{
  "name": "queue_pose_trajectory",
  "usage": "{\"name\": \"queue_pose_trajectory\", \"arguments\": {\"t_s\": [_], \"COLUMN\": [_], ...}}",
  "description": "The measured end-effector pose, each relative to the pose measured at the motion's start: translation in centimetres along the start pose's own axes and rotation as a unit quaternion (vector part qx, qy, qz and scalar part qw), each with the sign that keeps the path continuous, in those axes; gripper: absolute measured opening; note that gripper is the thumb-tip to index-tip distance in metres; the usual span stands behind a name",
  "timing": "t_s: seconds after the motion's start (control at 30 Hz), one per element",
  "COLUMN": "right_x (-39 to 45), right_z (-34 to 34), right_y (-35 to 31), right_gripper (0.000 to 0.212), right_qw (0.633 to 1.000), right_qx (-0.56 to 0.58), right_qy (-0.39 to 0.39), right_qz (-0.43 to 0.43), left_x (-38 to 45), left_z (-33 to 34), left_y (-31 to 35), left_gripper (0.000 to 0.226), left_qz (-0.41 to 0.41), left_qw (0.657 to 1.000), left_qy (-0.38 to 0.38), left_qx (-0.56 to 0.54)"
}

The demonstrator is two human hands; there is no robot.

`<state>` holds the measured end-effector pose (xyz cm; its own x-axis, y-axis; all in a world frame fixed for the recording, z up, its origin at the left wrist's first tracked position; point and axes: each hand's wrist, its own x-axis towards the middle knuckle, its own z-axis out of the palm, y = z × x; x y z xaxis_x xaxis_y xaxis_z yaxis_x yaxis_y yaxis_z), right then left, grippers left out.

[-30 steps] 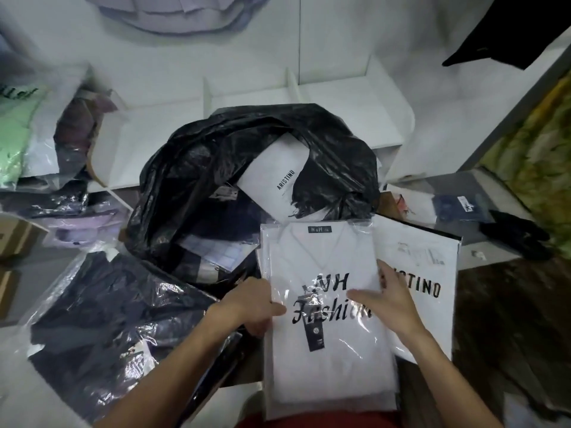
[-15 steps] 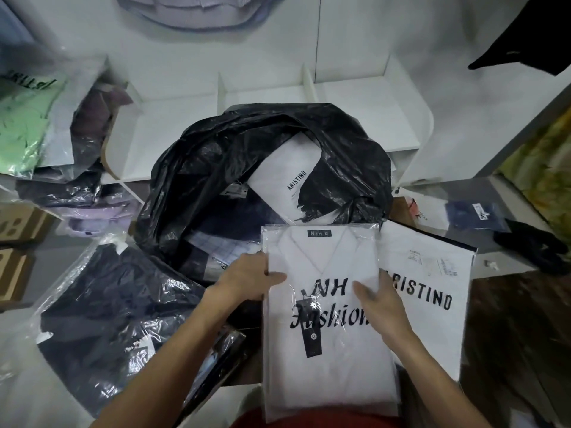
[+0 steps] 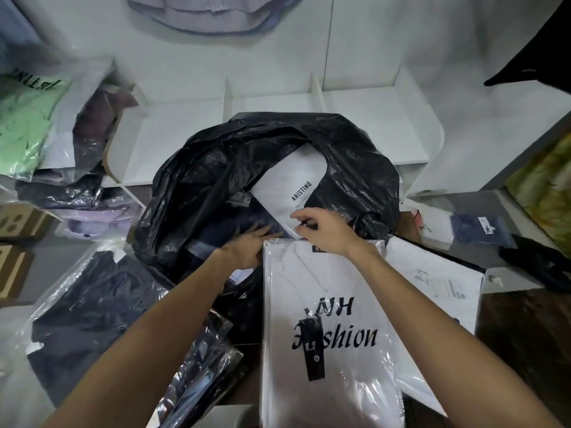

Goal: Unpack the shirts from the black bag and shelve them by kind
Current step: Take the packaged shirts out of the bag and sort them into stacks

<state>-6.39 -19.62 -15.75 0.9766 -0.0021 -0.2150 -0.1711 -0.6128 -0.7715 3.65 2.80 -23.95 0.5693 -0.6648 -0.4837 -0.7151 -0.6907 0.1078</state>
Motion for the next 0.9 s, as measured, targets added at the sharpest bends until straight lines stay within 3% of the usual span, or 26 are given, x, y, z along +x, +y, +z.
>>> {"name": "queue_pose_trajectory", "arguments": {"t_s": [0.07, 0.13, 0.27, 0.33, 0.43, 0.5, 0.6, 0.7, 0.77, 0.9], "right_x": [2.0, 3.2, 3.7, 3.4, 2.6, 2.1, 1.7, 0.7, 0.0, 0.0], "right_z": [0.3, 0.6, 0.4, -0.6, -2.5, -3.5, -5.0, -6.9, -7.5, -7.3], "right_y": [0.0, 0.2, 0.8, 0.7, 0.7, 0.3, -1.6, -4.8, -7.4, -10.7], "right_gripper": [0.035, 0.031, 0.024, 0.036, 0.076, 0.091, 0.077, 0.109, 0.106, 0.062], "right_qw": [0.997, 0.99, 0.978, 0.965, 0.944, 0.942, 0.916, 0.852, 0.853, 0.872], "right_qx": [0.053, 0.111, 0.179, 0.236, 0.319, 0.332, 0.397, 0.501, 0.491, 0.475], "right_qy": [-0.021, 0.008, 0.073, 0.083, 0.06, 0.039, 0.007, -0.076, -0.082, 0.049], "right_qz": [0.056, 0.087, 0.081, 0.075, 0.061, 0.027, -0.051, -0.132, -0.157, -0.111], "left_x": [0.2, 0.1, 0.8, 0.2, -3.1, -6.3, -10.7, -12.9, -14.0, -16.2], "left_z": [0.3, 0.0, -3.0, -6.0, -11.5, -14.9, -19.3, -22.8, -24.4, -24.8], "left_y": [-0.8, -0.5, 1.0, 0.4, -0.5, -0.8, -0.9, 0.0, 0.6, 1.7], "left_gripper": [0.071, 0.063, 0.033, 0.031, 0.019, 0.018, 0.017, 0.014, 0.024, 0.053], "left_qz": [0.019, 0.017, -0.032, -0.04, -0.009, 0.041, 0.085, 0.083, 0.066, 0.074], "left_qw": [0.999, 0.998, 0.955, 0.934, 0.905, 0.861, 0.732, 0.615, 0.583, 0.579], "left_qy": [0.016, 0.062, 0.174, 0.203, 0.234, 0.234, 0.262, 0.291, 0.3, 0.254], "left_qx": [0.022, -0.002, -0.237, -0.291, -0.355, -0.45, -0.623, -0.728, -0.752, -0.771]}}
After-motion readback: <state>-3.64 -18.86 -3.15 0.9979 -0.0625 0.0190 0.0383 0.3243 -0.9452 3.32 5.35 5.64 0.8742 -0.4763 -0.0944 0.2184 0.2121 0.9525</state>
